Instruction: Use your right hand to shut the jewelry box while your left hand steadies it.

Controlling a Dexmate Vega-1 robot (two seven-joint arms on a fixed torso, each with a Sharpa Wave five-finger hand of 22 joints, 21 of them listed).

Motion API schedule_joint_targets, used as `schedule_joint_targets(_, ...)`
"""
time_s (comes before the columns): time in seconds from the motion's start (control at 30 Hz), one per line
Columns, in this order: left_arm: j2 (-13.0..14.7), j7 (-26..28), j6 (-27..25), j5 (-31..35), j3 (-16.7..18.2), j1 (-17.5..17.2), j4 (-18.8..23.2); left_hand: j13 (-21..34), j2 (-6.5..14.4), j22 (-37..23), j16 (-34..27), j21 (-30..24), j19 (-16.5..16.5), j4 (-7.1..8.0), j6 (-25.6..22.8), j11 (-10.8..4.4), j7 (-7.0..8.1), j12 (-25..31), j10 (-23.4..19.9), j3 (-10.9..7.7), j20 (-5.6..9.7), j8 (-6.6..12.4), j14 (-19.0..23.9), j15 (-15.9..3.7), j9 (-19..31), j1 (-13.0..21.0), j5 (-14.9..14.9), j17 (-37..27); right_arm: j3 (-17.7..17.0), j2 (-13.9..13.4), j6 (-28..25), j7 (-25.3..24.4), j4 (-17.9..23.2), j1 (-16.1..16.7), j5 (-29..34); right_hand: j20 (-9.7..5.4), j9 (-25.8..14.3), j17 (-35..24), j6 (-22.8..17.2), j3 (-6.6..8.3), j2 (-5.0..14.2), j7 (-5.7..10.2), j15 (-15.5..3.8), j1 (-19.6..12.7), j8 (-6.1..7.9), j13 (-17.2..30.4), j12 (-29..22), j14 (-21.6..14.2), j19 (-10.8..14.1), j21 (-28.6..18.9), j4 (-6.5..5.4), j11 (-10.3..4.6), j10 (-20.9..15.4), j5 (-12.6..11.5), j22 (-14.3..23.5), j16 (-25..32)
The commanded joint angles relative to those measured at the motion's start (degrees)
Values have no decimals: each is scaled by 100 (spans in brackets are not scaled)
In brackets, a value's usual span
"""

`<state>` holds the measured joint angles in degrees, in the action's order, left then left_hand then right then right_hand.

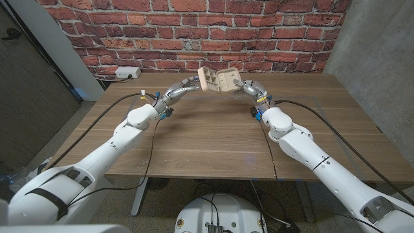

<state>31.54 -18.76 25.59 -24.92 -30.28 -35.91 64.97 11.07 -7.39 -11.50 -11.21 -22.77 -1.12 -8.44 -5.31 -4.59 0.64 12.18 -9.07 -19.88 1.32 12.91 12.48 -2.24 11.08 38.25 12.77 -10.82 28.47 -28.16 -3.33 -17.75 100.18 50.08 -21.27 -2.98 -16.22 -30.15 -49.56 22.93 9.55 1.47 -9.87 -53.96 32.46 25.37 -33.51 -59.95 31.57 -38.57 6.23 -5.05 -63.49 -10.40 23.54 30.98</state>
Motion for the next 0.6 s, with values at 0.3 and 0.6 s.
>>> schedule_joint_targets(0.3,-458,-905,336,-420,-108,368,-700,46,-380,-33,-74,-13,-19,152,-126,71,-134,-5,-59,607,-120,5,14,-197,52,-470,344,-50,253,142,342,229,-258,-140,4,-188,-3,-48,-163,55,26,114,-273,-51,67,74,-64,-64,-50,-79,6,18,-58,-29,18,2)
schedule_joint_targets(0.6,-589,-1453,327,-585,-171,576,-935,50,-369,-27,-38,78,96,138,32,532,-434,-75,135,1202,-336,-80,-153,82,58,-743,555,-59,375,237,327,-173,-291,-161,468,-197,7,-70,-161,62,21,107,-272,-55,80,113,-77,-79,-64,-117,4,14,-58,-28,11,2)
